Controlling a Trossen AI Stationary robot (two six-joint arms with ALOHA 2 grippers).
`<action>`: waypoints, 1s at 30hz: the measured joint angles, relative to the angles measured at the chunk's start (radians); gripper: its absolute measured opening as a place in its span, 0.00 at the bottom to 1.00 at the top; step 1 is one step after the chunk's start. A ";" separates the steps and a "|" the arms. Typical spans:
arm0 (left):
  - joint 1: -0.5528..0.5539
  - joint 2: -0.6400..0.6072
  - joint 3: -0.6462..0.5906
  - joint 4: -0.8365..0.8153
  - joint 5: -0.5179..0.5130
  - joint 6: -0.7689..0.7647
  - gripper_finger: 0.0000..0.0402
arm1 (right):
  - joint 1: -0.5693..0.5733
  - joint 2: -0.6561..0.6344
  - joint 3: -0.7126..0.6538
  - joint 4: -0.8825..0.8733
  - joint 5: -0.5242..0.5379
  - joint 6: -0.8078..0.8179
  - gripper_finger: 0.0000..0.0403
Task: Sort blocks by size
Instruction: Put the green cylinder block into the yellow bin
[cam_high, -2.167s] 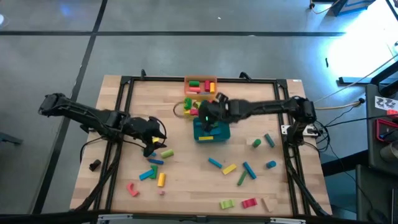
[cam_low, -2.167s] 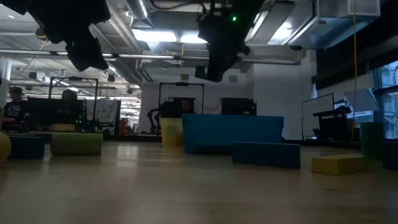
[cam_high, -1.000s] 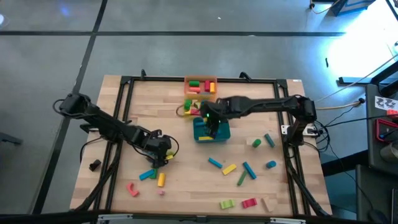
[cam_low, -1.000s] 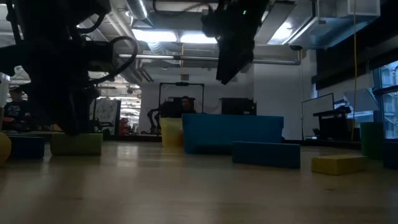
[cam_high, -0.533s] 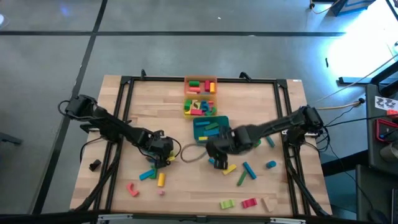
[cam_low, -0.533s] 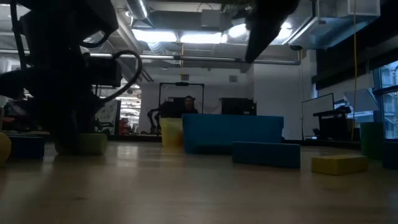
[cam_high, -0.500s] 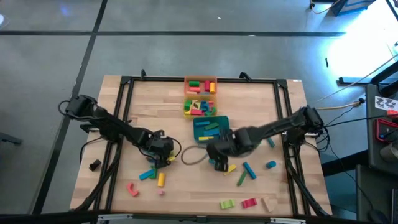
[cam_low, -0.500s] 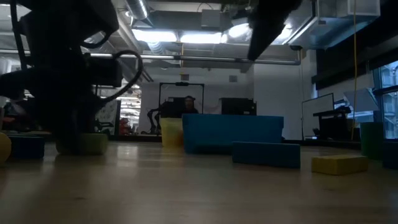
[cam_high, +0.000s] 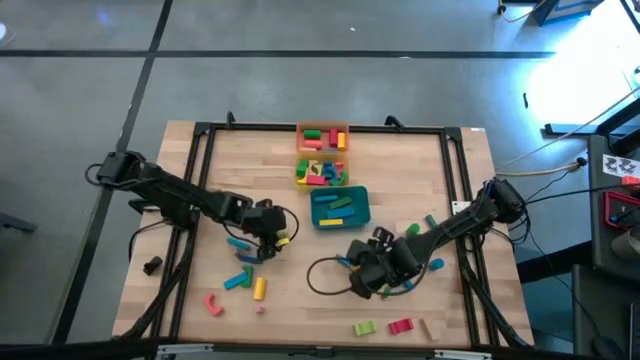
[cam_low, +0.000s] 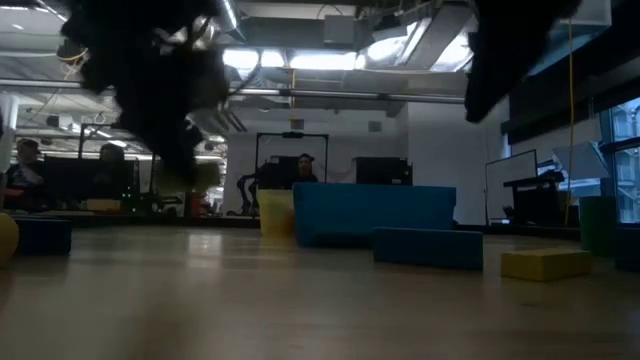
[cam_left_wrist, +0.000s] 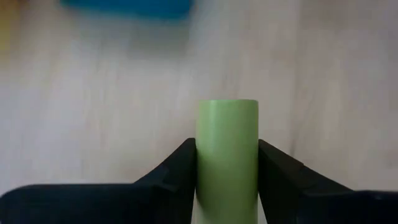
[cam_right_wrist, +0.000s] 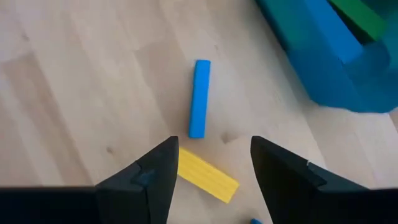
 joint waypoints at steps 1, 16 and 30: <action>0.014 -0.017 0.015 0.002 0.002 0.032 0.29 | 0.008 0.000 -0.015 0.005 0.012 0.017 0.51; 0.409 -0.053 0.171 0.391 -0.108 0.444 0.32 | 0.021 0.000 -0.291 0.430 0.059 0.057 0.51; 0.680 0.208 0.171 0.713 -0.081 0.461 0.34 | 0.020 0.002 -0.360 0.482 0.129 0.056 0.51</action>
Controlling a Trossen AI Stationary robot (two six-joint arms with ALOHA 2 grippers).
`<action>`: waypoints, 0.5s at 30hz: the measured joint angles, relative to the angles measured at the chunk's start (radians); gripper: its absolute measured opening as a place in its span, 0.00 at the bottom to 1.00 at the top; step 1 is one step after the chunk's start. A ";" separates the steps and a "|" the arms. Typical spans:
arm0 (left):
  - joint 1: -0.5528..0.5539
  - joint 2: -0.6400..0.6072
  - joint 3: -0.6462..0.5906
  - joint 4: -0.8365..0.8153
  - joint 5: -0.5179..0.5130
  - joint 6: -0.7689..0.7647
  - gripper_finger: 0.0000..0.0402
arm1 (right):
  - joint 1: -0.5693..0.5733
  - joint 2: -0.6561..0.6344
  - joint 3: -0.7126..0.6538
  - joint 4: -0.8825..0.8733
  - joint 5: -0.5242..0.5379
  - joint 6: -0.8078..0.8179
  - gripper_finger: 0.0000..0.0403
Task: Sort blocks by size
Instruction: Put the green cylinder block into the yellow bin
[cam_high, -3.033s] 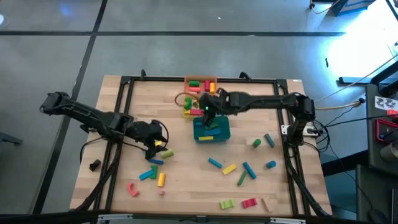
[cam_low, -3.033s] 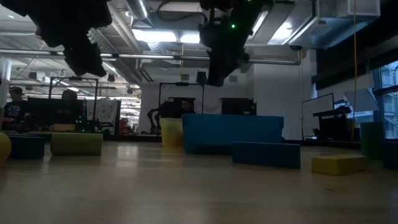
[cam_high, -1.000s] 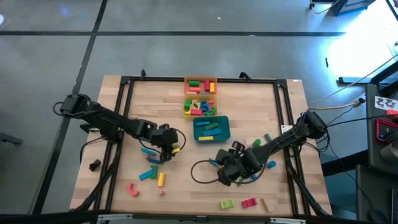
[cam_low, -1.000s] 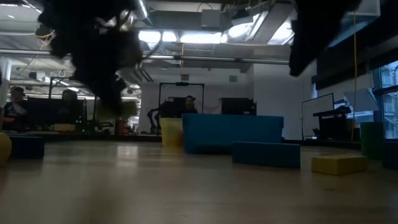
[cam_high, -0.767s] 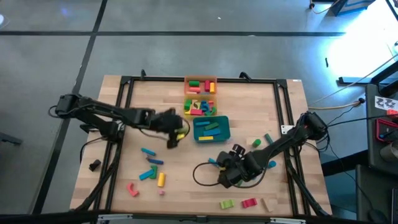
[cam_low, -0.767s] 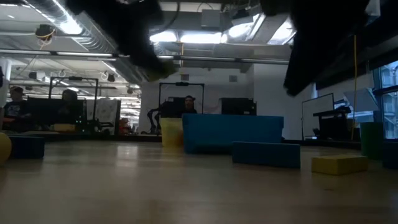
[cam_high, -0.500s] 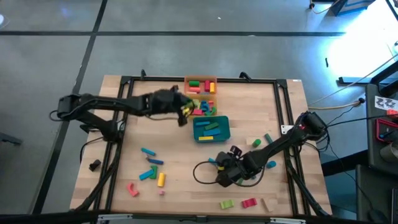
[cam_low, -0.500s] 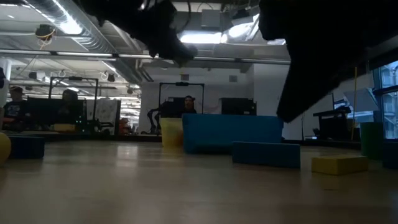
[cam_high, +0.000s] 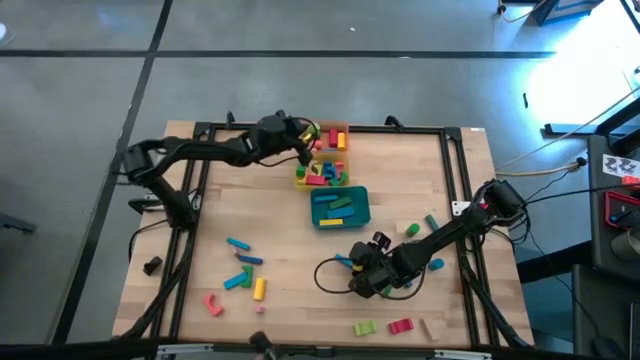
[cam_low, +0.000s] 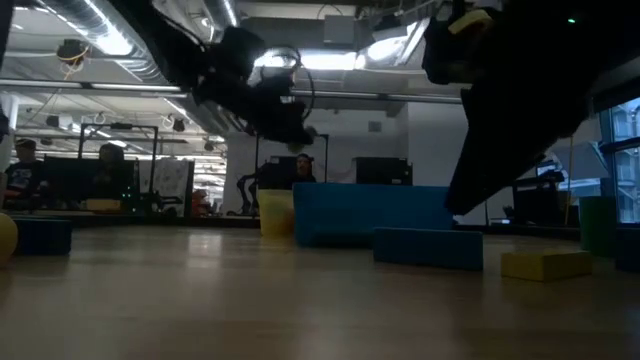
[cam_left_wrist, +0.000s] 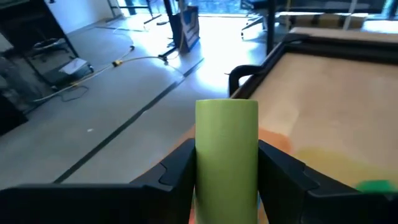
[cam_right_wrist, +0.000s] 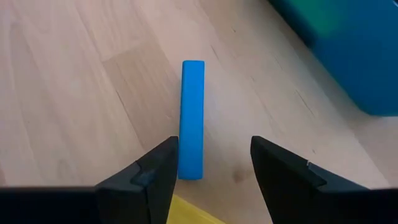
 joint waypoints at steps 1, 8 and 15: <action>0.009 0.023 0.000 0.028 0.000 0.017 0.34 | 0.000 0.000 0.000 0.000 0.000 0.000 0.51; 0.048 0.131 0.014 0.130 0.000 0.016 0.34 | 0.000 0.000 0.000 0.077 0.000 -0.001 0.51; 0.076 0.147 0.029 0.128 -0.006 -0.049 0.38 | 0.000 0.000 0.000 0.092 0.016 -0.023 0.51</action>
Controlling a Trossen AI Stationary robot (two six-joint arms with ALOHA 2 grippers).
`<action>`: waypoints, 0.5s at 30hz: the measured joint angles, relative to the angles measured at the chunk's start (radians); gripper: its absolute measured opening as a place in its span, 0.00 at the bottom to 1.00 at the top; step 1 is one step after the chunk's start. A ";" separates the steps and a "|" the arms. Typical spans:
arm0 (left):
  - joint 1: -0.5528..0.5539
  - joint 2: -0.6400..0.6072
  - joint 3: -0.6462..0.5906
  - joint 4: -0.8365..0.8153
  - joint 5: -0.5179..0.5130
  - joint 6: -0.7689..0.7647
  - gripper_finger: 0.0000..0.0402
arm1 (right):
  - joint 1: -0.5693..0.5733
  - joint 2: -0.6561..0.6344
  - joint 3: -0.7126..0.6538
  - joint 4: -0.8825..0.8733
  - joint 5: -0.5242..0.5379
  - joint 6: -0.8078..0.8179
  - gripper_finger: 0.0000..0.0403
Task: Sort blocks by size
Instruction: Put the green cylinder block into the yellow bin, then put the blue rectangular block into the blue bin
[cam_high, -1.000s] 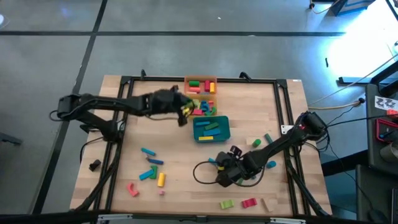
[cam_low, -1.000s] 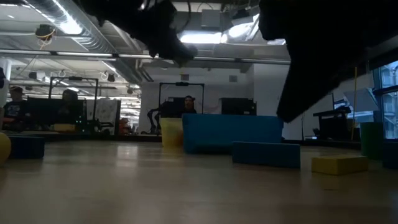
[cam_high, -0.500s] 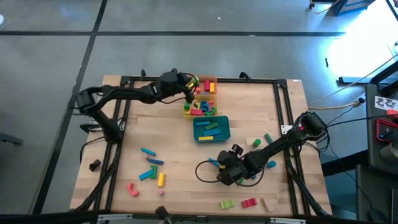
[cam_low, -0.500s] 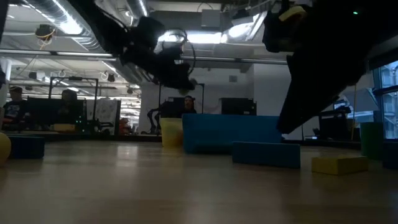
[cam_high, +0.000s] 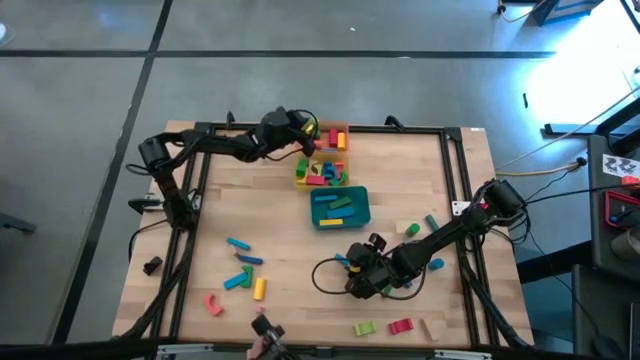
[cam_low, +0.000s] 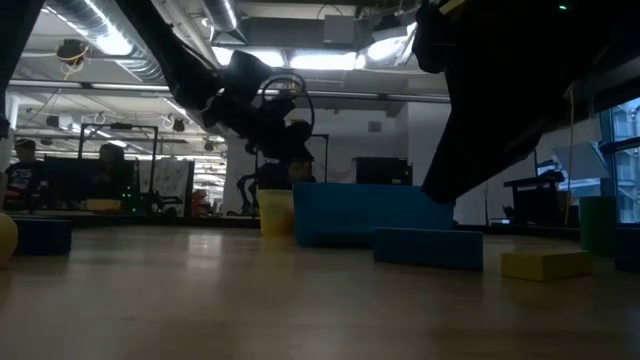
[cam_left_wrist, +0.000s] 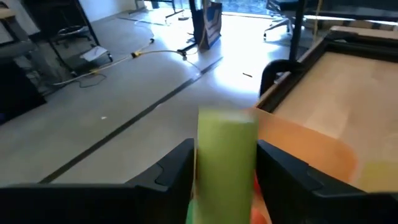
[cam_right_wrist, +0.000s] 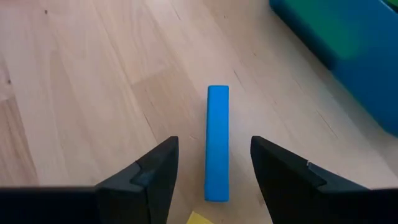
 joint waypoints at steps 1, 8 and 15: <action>0.003 0.000 0.000 0.000 -0.001 -0.008 0.40 | 0.000 0.000 0.000 0.000 0.001 0.000 0.51; 0.009 -0.007 0.000 -0.007 -0.001 -0.052 0.53 | 0.000 0.001 0.000 0.000 0.000 0.000 0.51; -0.026 -0.096 0.001 -0.007 0.000 -0.023 0.53 | 0.000 0.067 0.000 0.028 -0.008 -0.002 0.51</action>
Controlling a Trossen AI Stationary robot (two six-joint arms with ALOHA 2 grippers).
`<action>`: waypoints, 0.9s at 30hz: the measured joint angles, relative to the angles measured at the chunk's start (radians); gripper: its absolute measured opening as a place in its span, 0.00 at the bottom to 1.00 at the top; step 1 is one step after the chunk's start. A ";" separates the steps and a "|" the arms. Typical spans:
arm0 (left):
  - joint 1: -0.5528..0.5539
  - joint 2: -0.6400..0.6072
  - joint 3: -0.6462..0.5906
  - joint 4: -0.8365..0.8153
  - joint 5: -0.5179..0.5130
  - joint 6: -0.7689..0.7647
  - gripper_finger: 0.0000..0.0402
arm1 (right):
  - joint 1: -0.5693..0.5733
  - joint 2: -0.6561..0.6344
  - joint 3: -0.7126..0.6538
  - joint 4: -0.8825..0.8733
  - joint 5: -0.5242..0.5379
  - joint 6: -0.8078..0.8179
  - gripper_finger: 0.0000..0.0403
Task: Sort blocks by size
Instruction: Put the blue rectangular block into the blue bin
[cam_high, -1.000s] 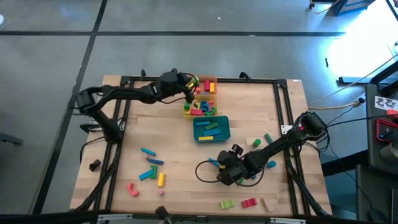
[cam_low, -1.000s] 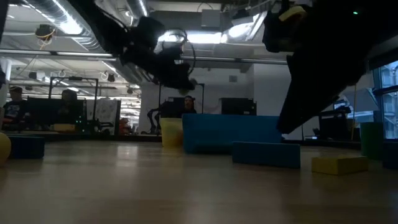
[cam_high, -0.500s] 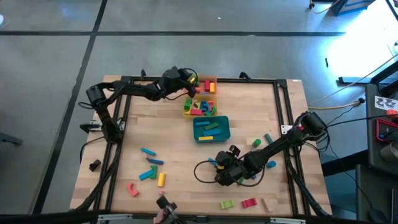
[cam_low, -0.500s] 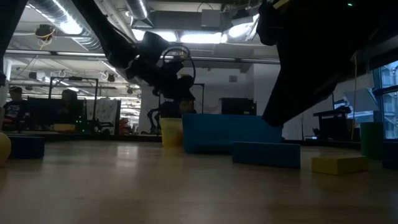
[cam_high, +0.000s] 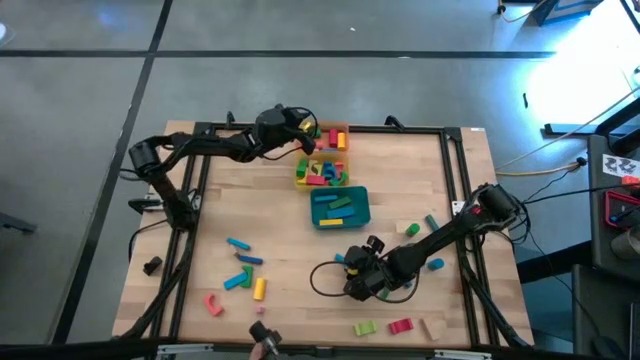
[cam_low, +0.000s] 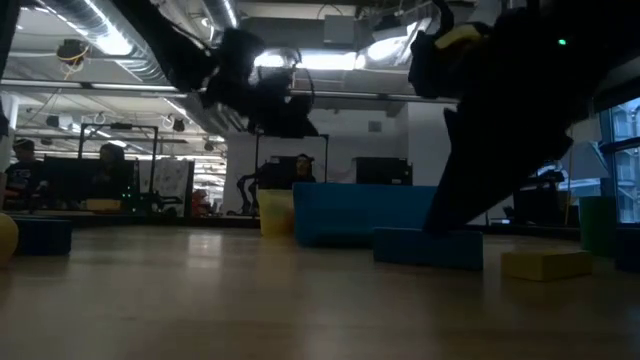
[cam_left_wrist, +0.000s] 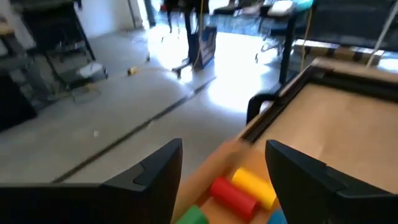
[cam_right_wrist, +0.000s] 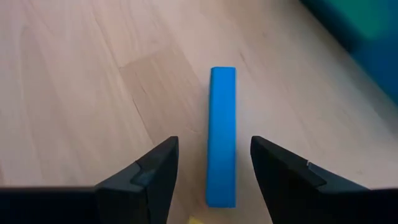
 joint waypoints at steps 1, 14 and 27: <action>-0.006 -0.023 0.000 -0.004 0.000 0.010 0.53 | 0.000 0.007 0.000 0.008 0.000 0.000 0.51; -0.164 -0.392 0.000 -0.466 0.092 -0.028 0.52 | -0.021 0.035 0.000 0.006 0.027 -0.022 0.15; -0.441 -0.583 0.000 -1.081 0.182 -0.107 0.52 | -0.050 -0.030 0.212 -0.248 0.051 -0.324 0.18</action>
